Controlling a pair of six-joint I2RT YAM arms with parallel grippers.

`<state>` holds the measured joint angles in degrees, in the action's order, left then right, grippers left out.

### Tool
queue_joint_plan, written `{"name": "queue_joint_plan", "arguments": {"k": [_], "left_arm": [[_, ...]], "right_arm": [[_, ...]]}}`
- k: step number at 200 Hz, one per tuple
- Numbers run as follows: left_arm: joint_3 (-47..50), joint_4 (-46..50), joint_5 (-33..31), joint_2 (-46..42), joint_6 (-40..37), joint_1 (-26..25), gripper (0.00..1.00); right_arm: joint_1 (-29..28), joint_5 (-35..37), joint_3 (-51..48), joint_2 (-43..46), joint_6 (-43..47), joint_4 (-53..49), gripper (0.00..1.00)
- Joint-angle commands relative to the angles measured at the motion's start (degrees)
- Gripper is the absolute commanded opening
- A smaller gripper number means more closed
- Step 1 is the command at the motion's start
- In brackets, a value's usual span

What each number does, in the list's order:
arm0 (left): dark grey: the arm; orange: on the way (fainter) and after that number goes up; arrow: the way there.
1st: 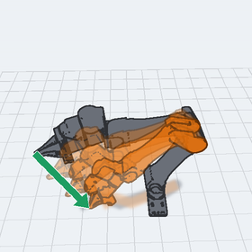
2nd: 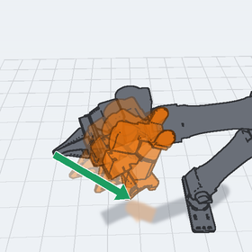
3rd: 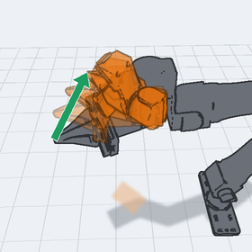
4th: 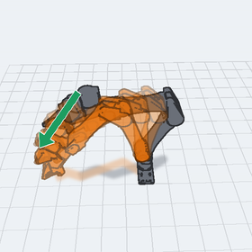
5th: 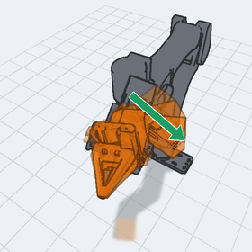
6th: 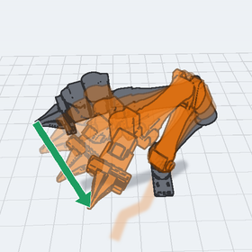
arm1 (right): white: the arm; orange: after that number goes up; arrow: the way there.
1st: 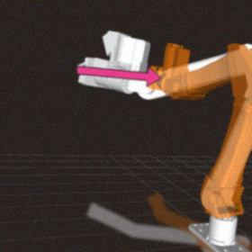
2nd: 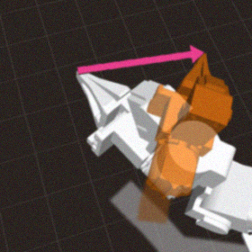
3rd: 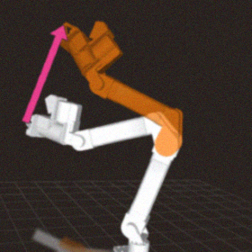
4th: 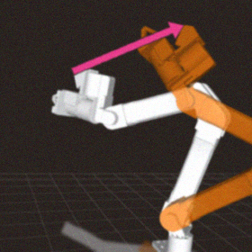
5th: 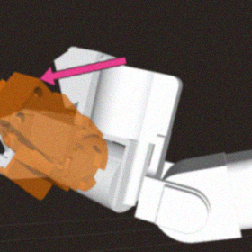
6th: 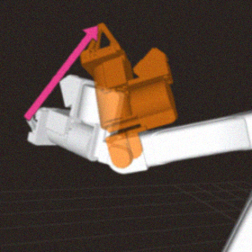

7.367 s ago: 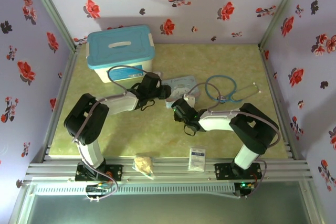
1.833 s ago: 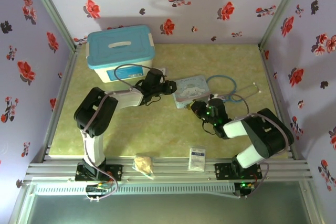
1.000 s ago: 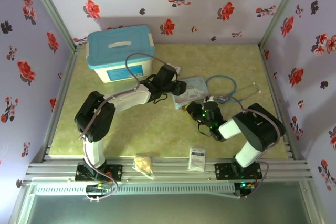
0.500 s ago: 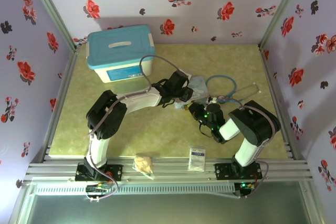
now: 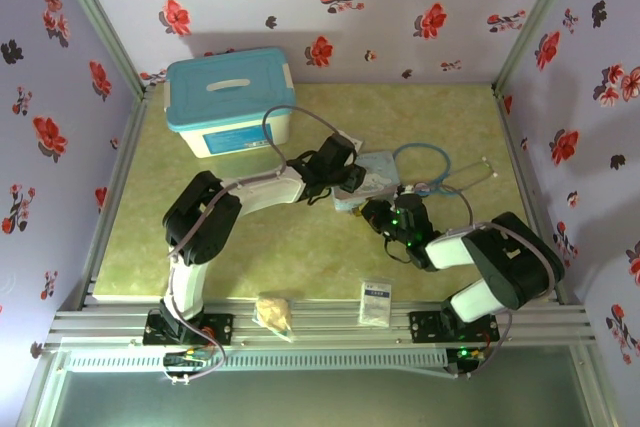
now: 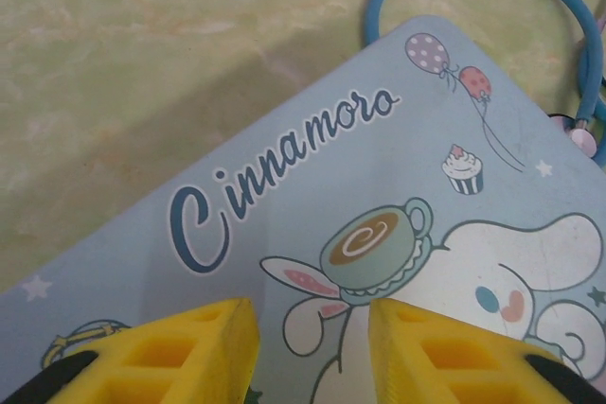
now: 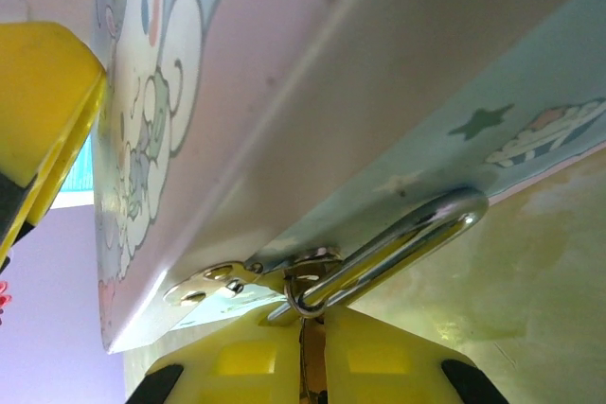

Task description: Unlock the padlock with the key

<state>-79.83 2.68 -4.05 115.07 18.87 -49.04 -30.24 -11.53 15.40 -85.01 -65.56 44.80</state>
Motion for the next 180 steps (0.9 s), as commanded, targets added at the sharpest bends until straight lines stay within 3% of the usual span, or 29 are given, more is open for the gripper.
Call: {"name": "queue_joint_plan", "arguments": {"k": [1, 32, 63, 142, 180], "left_arm": [[3.17, 16.31, -4.74, 7.57, -0.5, 3.24, 0.38], [2.94, 16.66, -4.6, 7.72, -0.77, 3.24, 0.36], [2.85, 16.82, -4.51, 8.41, -1.03, 3.4, 0.35], [2.36, 17.63, -4.47, 8.69, -1.52, 3.81, 0.33], [2.24, 17.64, -4.41, 8.55, -1.47, 3.81, 0.33]], "right_arm": [[0.14, -2.54, 0.1, 4.17, 1.66, -0.31, 0.0], [0.58, 2.24, -1.16, 9.49, 0.88, -3.62, 0.0], [-0.79, 14.94, -0.44, 17.51, 0.23, -19.49, 0.0], [-2.62, 12.63, 1.88, 11.88, 1.61, -21.92, 0.0], [-3.34, 13.83, 0.69, 11.09, 2.81, -25.5, 0.05]]}}
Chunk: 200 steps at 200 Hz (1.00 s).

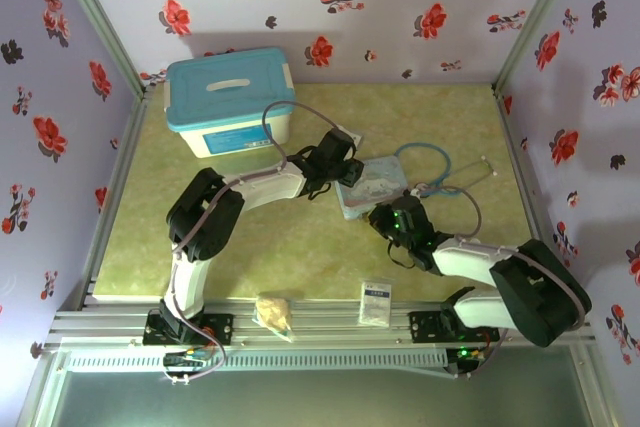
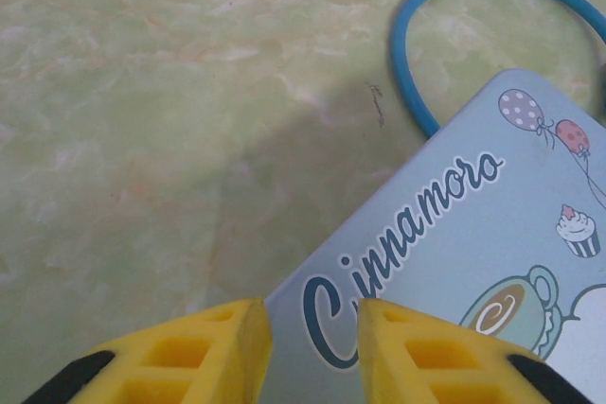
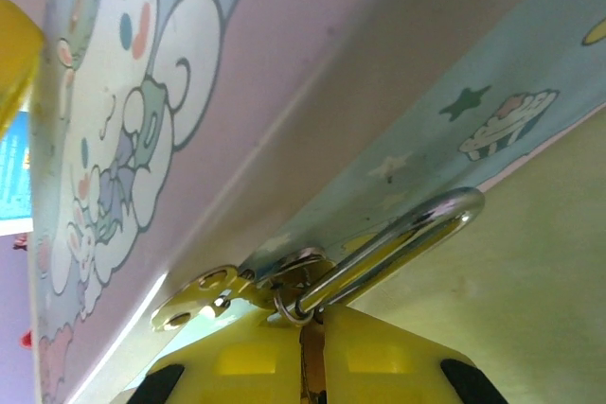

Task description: Unlock the padlock with the key

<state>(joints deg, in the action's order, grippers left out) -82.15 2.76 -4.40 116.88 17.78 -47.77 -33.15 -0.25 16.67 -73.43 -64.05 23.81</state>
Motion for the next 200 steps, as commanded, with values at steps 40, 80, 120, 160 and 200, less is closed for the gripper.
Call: {"name": "queue_joint_plan", "arguments": {"k": [40, 80, 120, 160, 200], "left_arm": [[4.82, 17.46, -3.75, 6.52, -0.6, 2.5, 0.34], [5.33, 16.95, -3.4, 6.1, -0.51, 2.5, 0.35], [5.59, 16.34, -3.07, 5.56, -0.29, 2.42, 0.35], [6.31, 15.3, -3.13, 4.85, -0.46, 1.89, 0.35], [6.76, 14.07, -3.15, 3.59, -0.2, 1.27, 0.35]], "right_arm": [[-0.43, 2.73, -1.86, 0.97, 1.4, -3.25, 0.22], [-0.43, 3.81, -2.39, 5.43, 1.47, -7.17, 0.39], [-0.42, 5.41, -2.08, 9.83, 1.93, -12.85, 0.4], [-0.59, 5.61, -2.76, 11.92, 2.44, -13.85, 0.4], [-0.86, 2.01, -3.67, 8.82, 3.98, -9.08, 0.28]]}}
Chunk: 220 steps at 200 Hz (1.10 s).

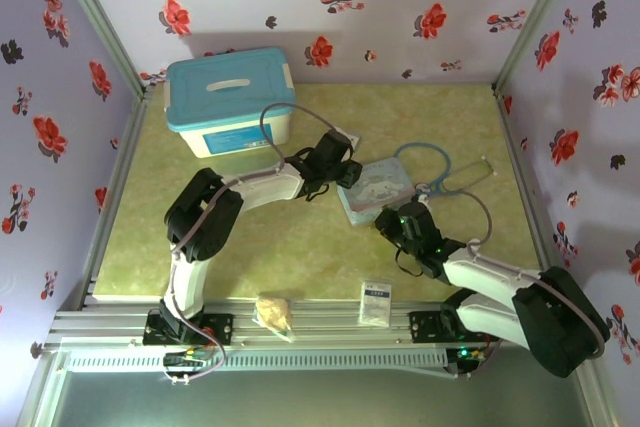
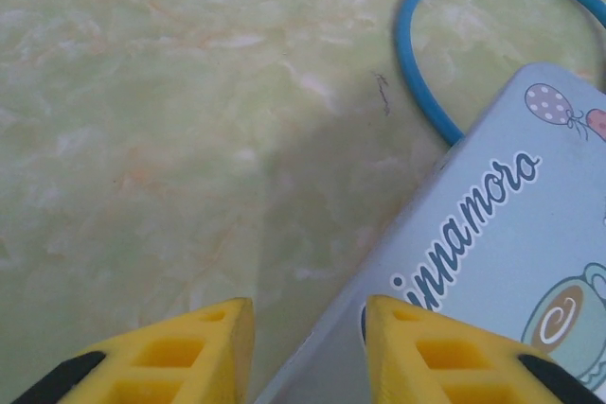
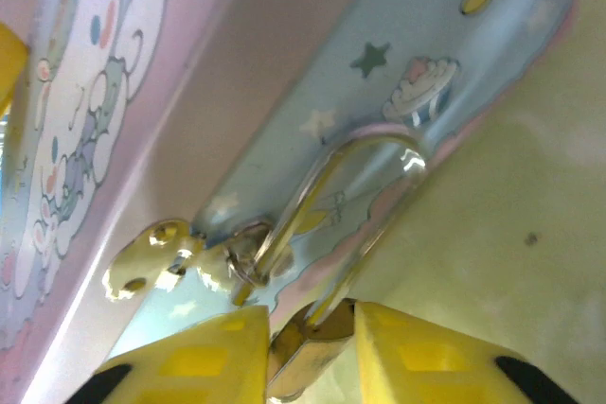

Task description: Unlock the padlock with the key

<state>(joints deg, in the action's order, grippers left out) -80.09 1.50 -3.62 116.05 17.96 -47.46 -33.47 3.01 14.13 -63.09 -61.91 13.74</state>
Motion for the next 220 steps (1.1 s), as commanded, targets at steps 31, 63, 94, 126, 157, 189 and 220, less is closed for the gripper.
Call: {"name": "queue_joint_plan", "arguments": {"k": [31, 63, 94, 126, 157, 189, 220], "left_arm": [[4.95, 14.2, -2.68, 2.88, 0.4, 0.55, 0.36], [4.25, 14.24, -2.15, 1.83, 0.72, -0.35, 0.36], [3.57, 15.22, -2.05, 1.21, 1.37, -0.19, 0.36], [3.08, 15.3, -2.03, 0.76, 1.47, 0.48, 0.37], [2.19, 15.19, -1.86, -1.46, 1.64, 0.7, 0.39], [1.52, 14.19, -0.15, -5.58, 1.69, -0.1, 0.45], [-1.77, 13.93, 2.88, -5.72, 1.29, -2.2, 0.49]], "right_arm": [[-2.64, -7.15, 2.81, -7.44, 4.94, 5.75, 0.42], [-3.4, -5.01, 2.64, -6.92, 4.41, 5.17, 0.49], [-3.39, 1.0, 3.05, 0.72, 4.0, -8.24, 0.49], [-3.22, 2.26, 3.22, 7.67, 5.4, -17.38, 0.52], [-2.65, 1.23, 6.17, 6.52, 11.92, -21.65, 0.54], [-2.7, 1.29, 10.87, 2.87, 19.78, -24.26, 0.54], [-3.52, 1.03, 11.4, -0.98, 21.32, -20.8, 0.53]]}}
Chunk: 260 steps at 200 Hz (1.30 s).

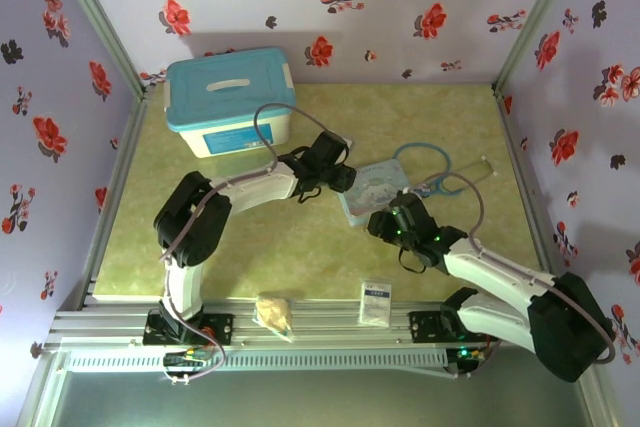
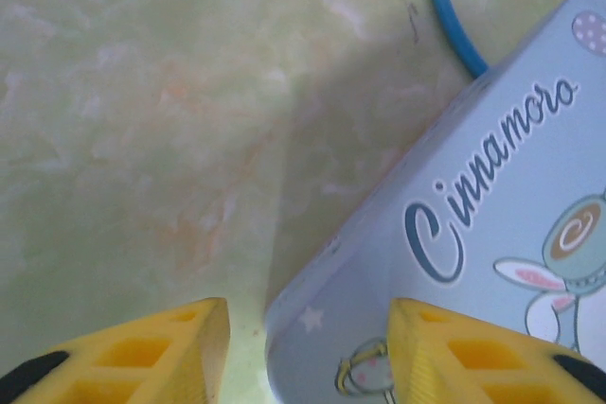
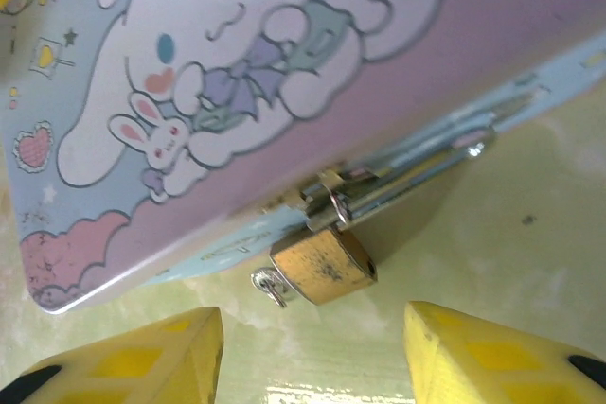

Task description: Unlock the padlock with the key

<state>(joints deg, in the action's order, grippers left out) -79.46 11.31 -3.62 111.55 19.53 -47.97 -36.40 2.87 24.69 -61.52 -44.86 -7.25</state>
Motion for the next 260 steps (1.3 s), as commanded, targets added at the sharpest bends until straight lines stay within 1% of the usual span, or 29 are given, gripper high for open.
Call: {"name": "queue_joint_plan", "arguments": {"k": [1, 28, 56, 71, 85, 100, 115, 142, 160, 181, 201, 223, 260], "left_arm": [[-2.51, 4.01, 3.03, -1.19, -0.28, -1.78, 0.49], [-4.58, 3.25, 3.43, 1.36, -0.5, -3.82, 0.48], [-4.84, 3.28, 3.19, 3.24, -0.06, -3.8, 0.47], [-4.85, 4.08, 1.48, 4.05, -0.02, -3.71, 0.46], [-5.56, 5.7, -0.1, 4.97, -0.4, -3.63, 0.46], [-5.46, 6.09, -0.59, 5.13, -0.22, -3.36, 0.46], [-5.51, 6.48, -0.82, 5.04, -0.19, -3.19, 0.46], [-6.42, 7.76, -1.6, 4.3, -0.16, -3.19, 0.46], [-7.51, 8.71, -2.04, 2.78, 0.53, -3.27, 0.46], [-8.1, 8.15, -1.86, 0.48, 0.79, -3.55, 0.48], [-9.15, 7.45, -1.02, 0.23, 1.49, -3.54, 0.49], [-8.64, 4.07, 1.14, 0.61, 4.0, -3.45, 0.5], [-4.26, -2.95, 0.16, -1.96, 8.04, -3.45, 0.5]], "right_arm": [[-0.6, 1.21, 0.82, -2.64, 4.26, 0.29, 0.53], [-2.28, 2.87, 0.28, -5.67, 3.64, 3.4, 0.53], [-3.94, 4.79, 1.59, -9.3, 4.24, 4.08, 0.52], [-4.29, 5.24, 2.03, -10.82, 4.23, 4.77, 0.52], [-4.51, 6.91, 2.5, -11.67, 4.11, 3.21, 0.52], [-4.99, 10.81, 2.82, -11.43, 3.56, -0.23, 0.52], [-4.99, 11.92, 2.41, -11.06, 3.64, -0.53, 0.52], [-4.95, 7.5, 1.81, -14.89, 5.87, 5.69, 0.51], [-5.21, 7.16, 2.73, -17.5, 5.47, 6.4, 0.47], [-5.65, 6.74, 1.82, -17.56, 5.05, 9.42, 0.44], [-6.13, 6.05, 1.77, -18.36, 5.32, 11.8, 0.42], [-6.52, 4.71, 2.63, -20.83, 5.24, 14.78, 0.37], [-7.27, 5.2, 3.33, -24.25, 2.77, 18.22, 0.31]]}}
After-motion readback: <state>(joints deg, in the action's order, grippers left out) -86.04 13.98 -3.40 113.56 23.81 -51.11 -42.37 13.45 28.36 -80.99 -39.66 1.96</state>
